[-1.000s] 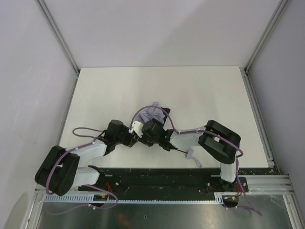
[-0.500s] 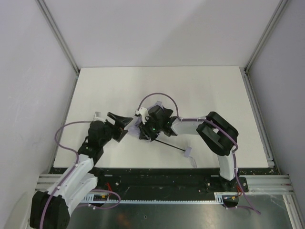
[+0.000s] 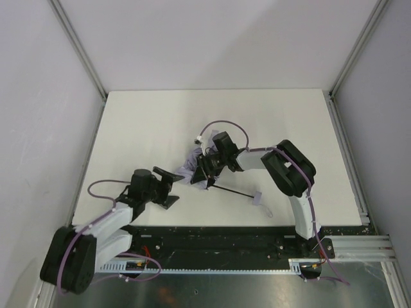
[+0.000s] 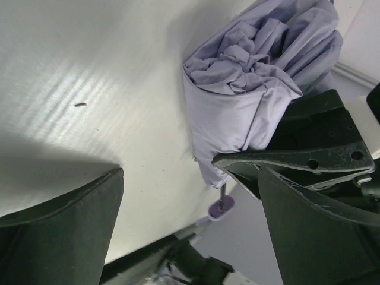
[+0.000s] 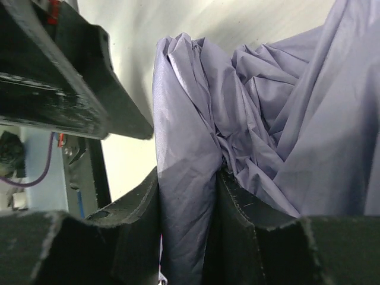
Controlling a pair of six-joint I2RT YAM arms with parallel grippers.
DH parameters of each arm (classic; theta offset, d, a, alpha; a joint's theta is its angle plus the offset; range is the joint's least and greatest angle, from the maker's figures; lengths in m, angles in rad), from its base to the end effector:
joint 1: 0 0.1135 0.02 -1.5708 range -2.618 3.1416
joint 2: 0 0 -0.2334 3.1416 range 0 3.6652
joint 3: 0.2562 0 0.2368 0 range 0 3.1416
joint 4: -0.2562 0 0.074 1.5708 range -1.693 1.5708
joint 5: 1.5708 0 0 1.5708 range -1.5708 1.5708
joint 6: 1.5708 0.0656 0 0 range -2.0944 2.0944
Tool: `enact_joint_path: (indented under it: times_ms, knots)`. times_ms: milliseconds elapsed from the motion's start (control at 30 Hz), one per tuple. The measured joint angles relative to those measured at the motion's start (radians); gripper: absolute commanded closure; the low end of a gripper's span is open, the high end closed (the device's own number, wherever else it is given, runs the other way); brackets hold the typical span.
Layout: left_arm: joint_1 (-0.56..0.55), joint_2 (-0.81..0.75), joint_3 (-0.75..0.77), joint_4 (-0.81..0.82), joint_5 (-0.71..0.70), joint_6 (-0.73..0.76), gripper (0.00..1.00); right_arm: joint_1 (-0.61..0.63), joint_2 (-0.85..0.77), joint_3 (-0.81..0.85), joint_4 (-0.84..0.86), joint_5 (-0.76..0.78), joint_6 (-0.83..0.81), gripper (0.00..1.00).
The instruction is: Put away the umbrella
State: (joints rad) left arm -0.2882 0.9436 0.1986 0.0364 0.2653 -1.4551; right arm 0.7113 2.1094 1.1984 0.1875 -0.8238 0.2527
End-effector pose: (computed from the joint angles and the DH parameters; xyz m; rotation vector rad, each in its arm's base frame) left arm 0.1834 -0.0723 0.1019 -1.2753 2.2163 -1.1177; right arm 0.2840 0.3083 0.0911 -0.9978 2.2116 1.4192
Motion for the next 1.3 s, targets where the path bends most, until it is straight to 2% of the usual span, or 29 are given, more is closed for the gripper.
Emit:
enact_joint_path:
  times_ms: [167,467,633,833,967,1100,1200,1267,1300]
  knots:
    - [-0.055,0.154,0.049,0.072,-0.016,-0.08,0.03,-0.029,0.029,-0.001,0.039,-0.09,0.039,1.0]
    - [-0.158,0.3,0.106,0.15,-0.164,-0.149,0.31,-0.048,0.056,-0.008,0.098,-0.182,0.09,1.0]
    - [-0.191,0.338,0.109,0.196,-0.247,-0.16,0.34,-0.05,0.058,-0.015,0.122,-0.199,0.111,1.0]
    - [-0.219,0.404,0.126,0.259,-0.325,-0.159,0.43,-0.055,0.058,-0.022,0.149,-0.202,0.142,1.0]
    - [-0.225,0.425,0.128,0.287,-0.348,-0.15,0.58,-0.057,0.059,-0.024,0.166,-0.197,0.163,1.0]
    - [-0.233,0.436,0.14,0.294,-0.376,-0.13,0.84,-0.057,0.059,-0.025,0.178,-0.183,0.18,1.0]
    - [-0.233,0.441,0.148,0.296,-0.391,-0.121,0.96,-0.057,0.059,-0.025,0.182,-0.165,0.195,0.99]
    - [-0.233,0.439,0.152,0.294,-0.395,-0.104,0.99,-0.057,0.058,-0.025,0.18,-0.156,0.199,0.89]
    - [-0.233,0.438,0.152,0.294,-0.396,-0.097,0.99,-0.057,0.057,-0.025,0.178,-0.153,0.199,0.8]
